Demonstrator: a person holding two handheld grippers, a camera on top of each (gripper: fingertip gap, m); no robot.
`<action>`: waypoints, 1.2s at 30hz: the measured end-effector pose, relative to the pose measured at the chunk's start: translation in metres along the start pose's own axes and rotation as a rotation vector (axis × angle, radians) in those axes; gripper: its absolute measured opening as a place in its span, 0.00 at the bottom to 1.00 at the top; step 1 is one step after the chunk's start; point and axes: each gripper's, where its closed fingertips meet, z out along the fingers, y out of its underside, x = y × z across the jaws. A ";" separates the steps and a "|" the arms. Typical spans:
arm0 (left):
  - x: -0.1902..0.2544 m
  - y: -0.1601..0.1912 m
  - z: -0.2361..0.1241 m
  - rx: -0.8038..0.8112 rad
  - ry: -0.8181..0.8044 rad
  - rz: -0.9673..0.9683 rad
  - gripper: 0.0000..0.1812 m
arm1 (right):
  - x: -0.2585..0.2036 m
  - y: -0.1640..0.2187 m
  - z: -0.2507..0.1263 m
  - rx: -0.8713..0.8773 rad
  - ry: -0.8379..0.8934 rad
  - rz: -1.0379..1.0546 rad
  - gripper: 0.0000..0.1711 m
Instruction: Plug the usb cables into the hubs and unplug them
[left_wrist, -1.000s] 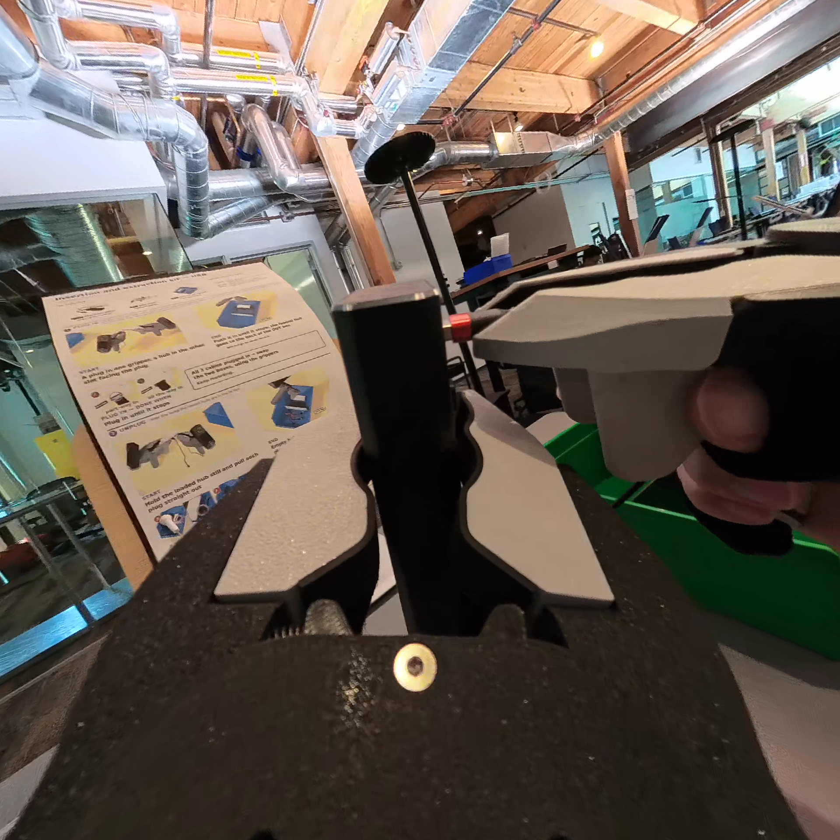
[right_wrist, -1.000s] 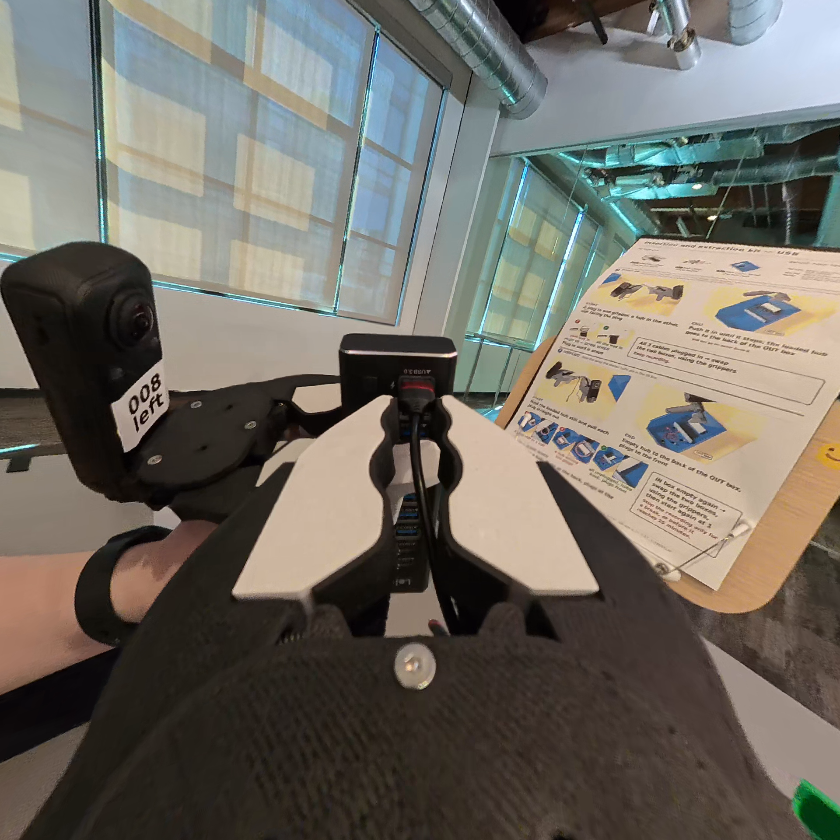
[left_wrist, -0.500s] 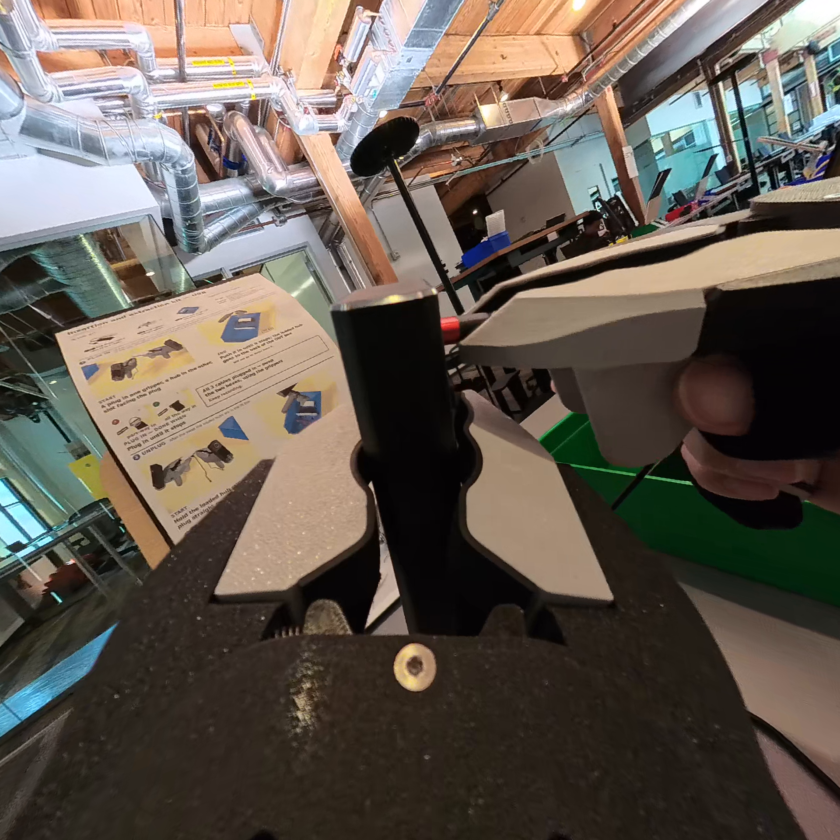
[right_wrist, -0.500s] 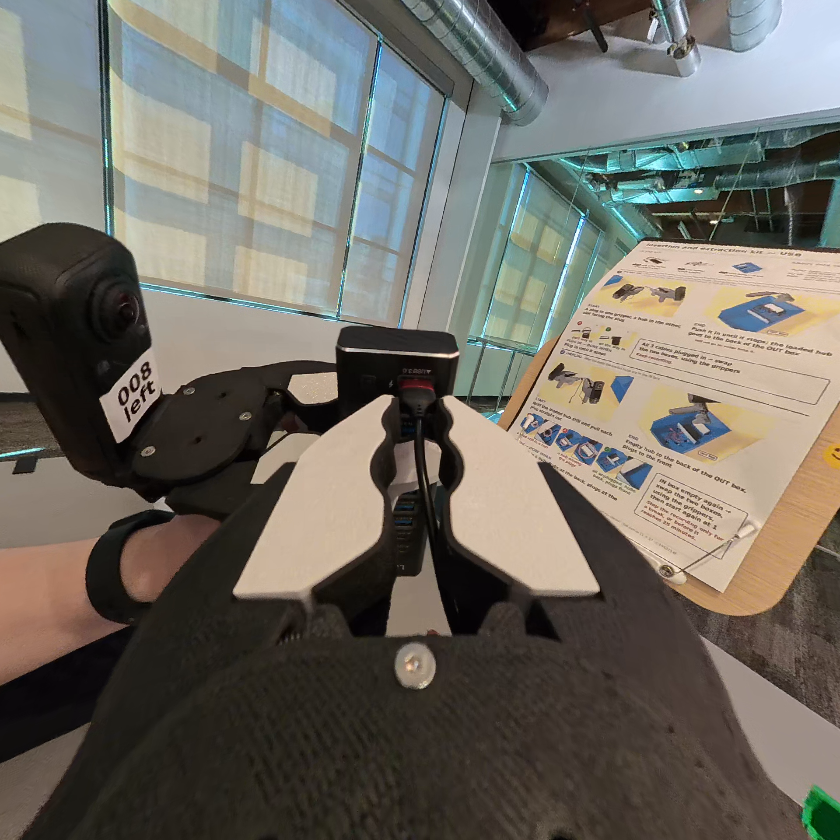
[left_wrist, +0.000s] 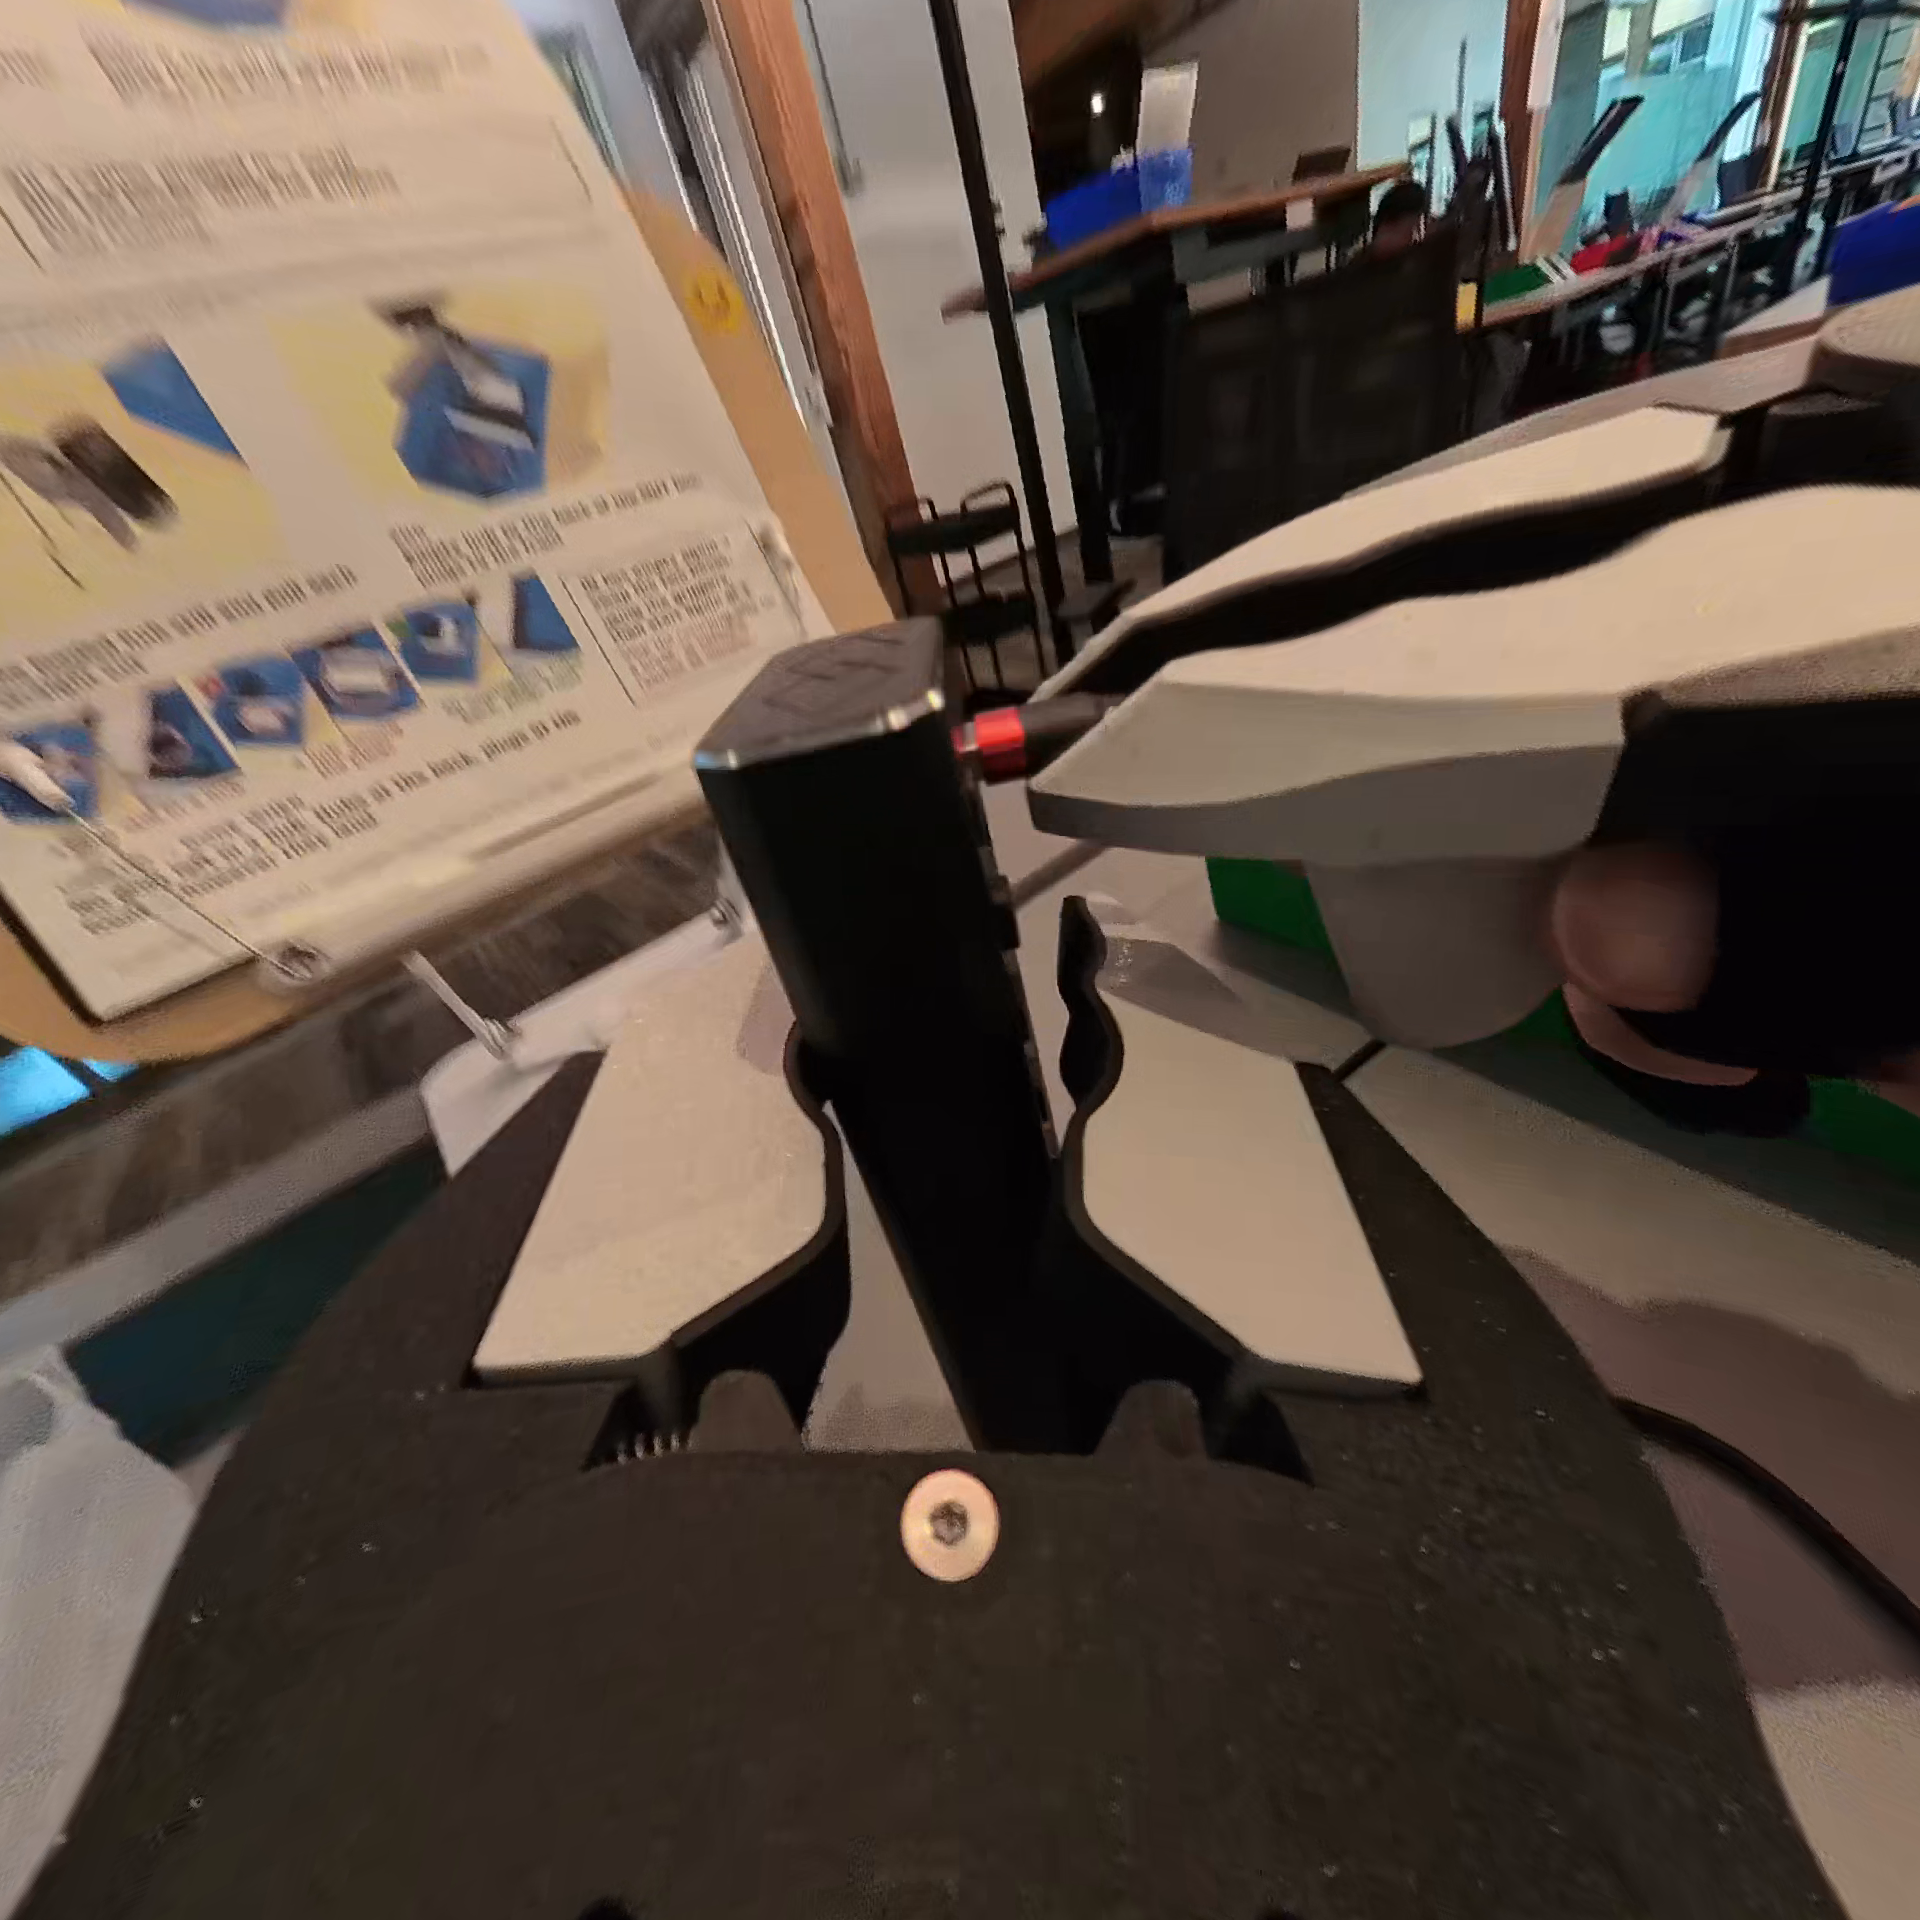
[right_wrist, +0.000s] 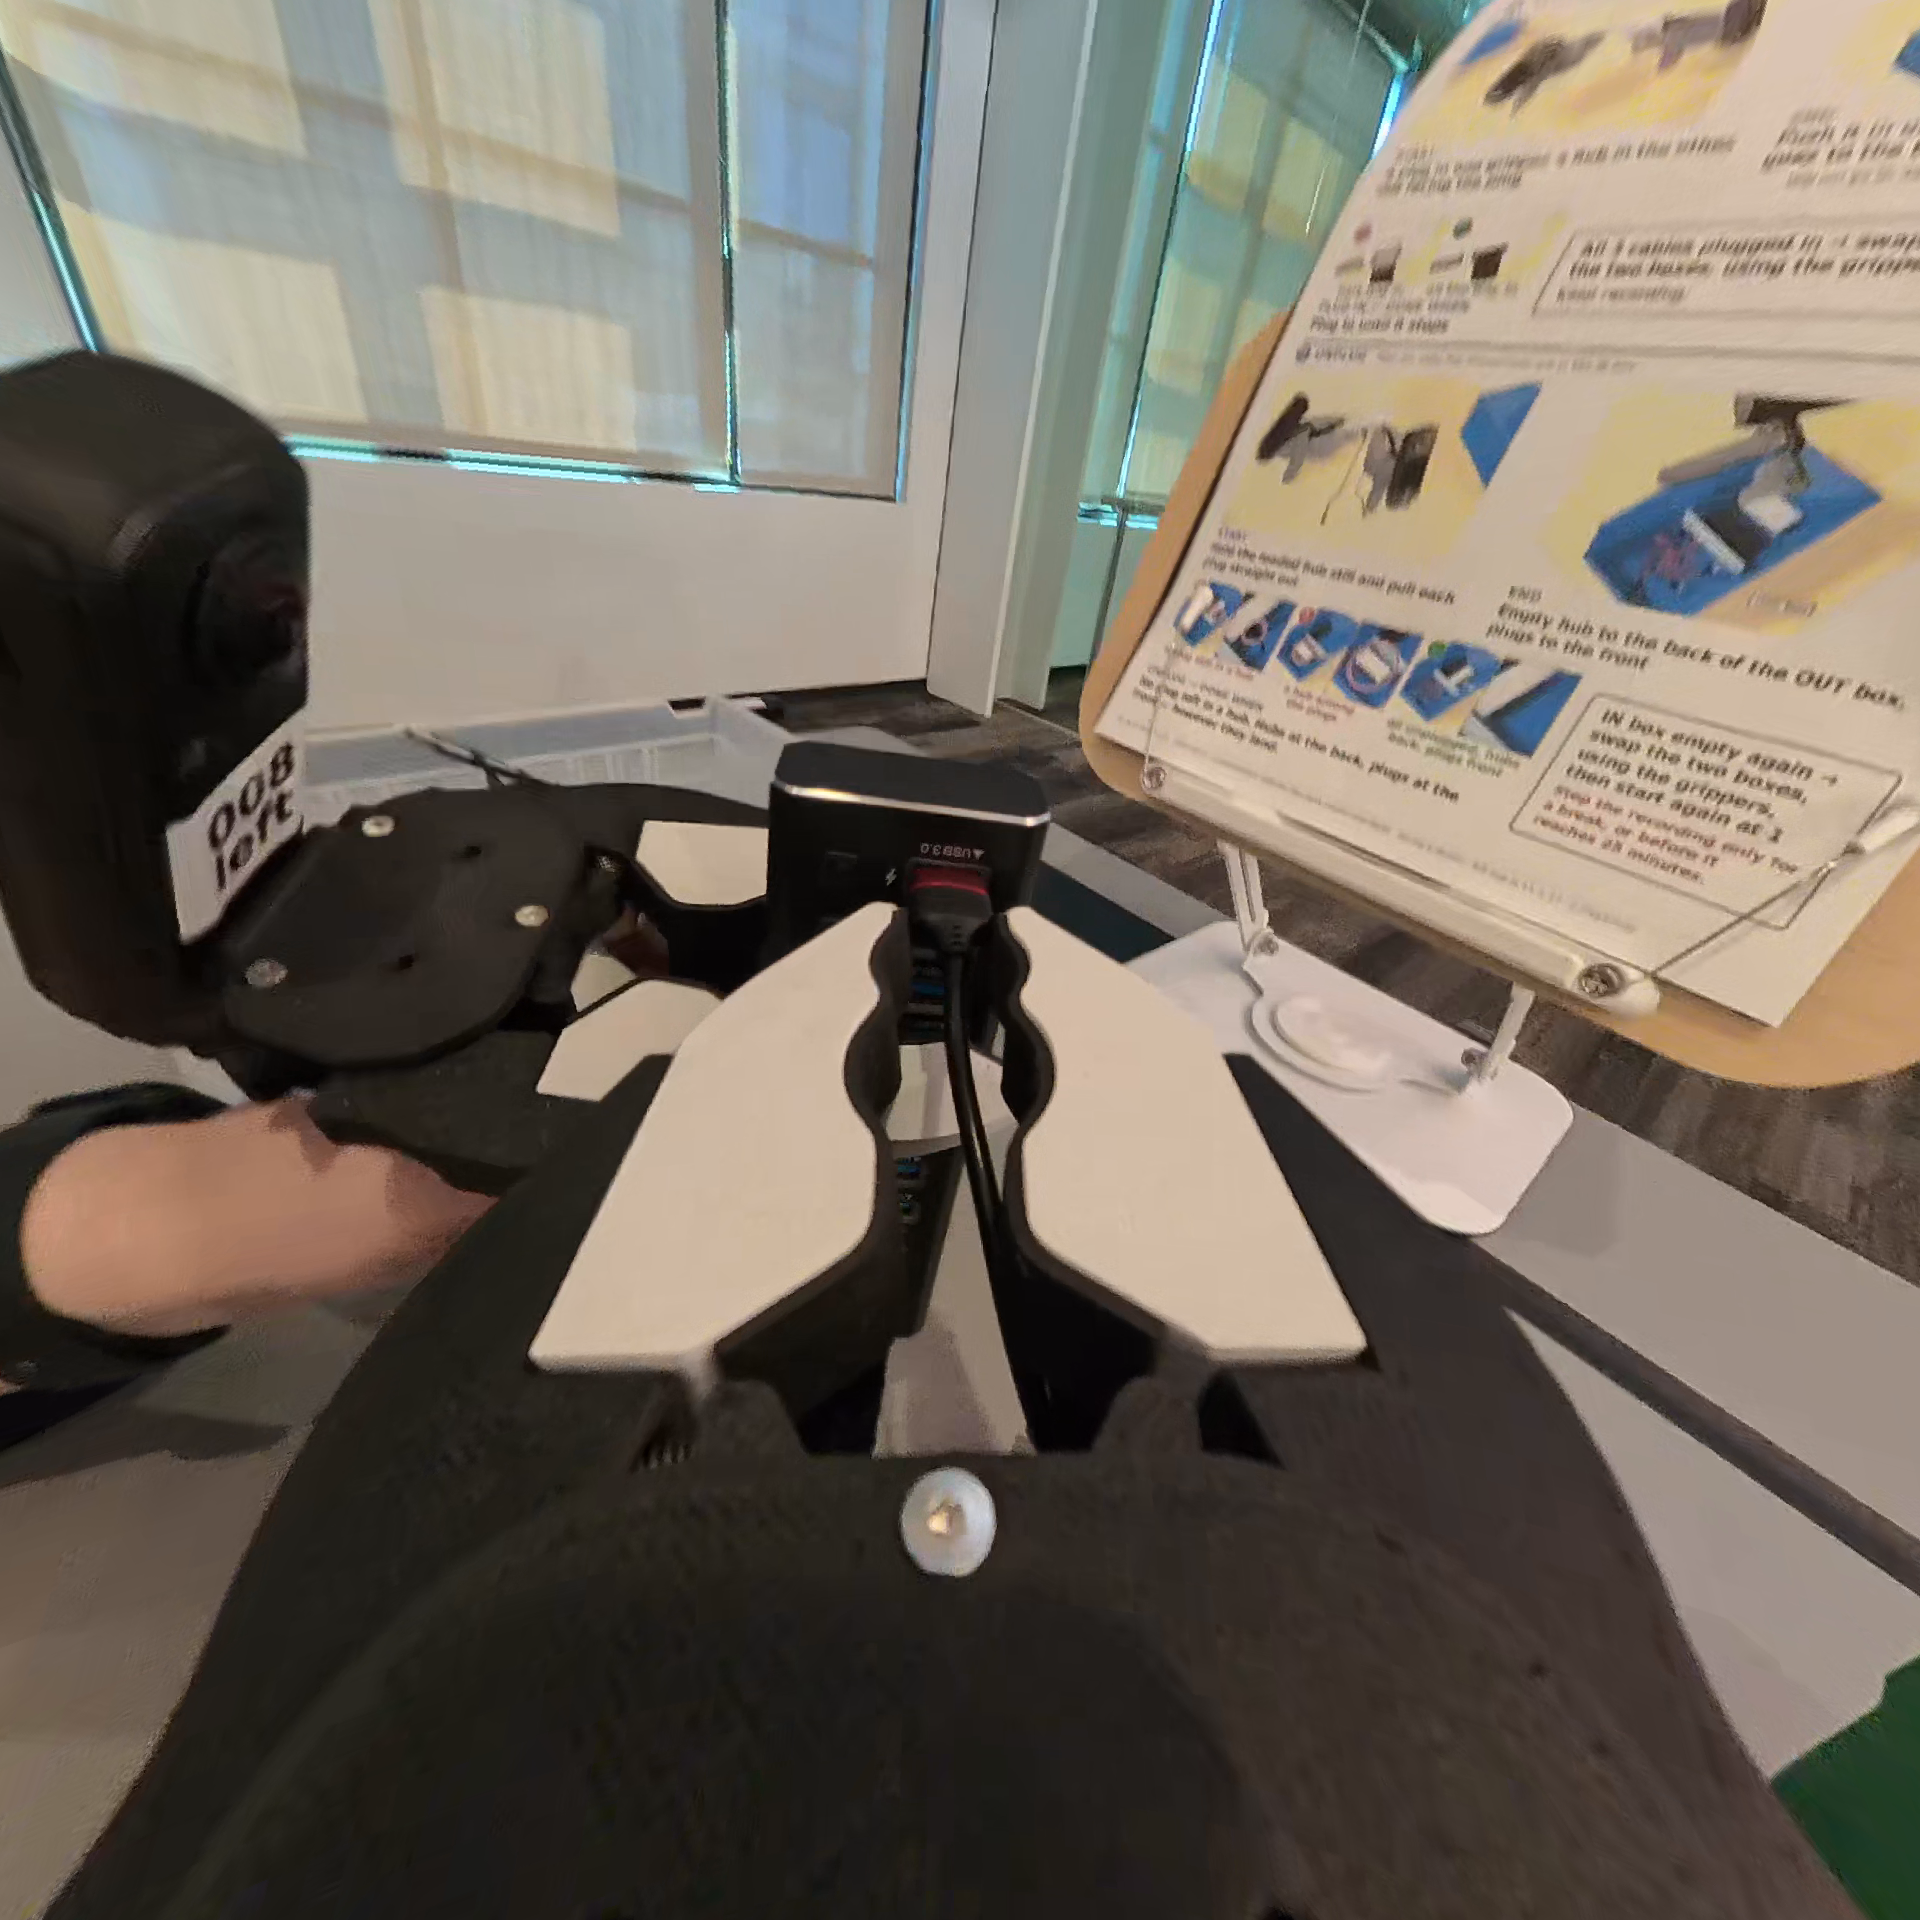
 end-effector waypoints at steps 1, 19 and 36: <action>0.002 0.008 0.003 -0.031 0.023 -0.034 0.22 | 0.002 0.007 0.002 -0.012 0.004 -0.011 0.09; 0.006 0.034 0.011 -0.157 0.024 -0.015 0.21 | 0.023 0.053 0.002 -0.327 0.037 -0.004 0.15; 0.013 0.020 0.005 -0.208 0.110 0.007 0.28 | 0.025 0.040 -0.007 -0.332 -0.044 -0.011 0.13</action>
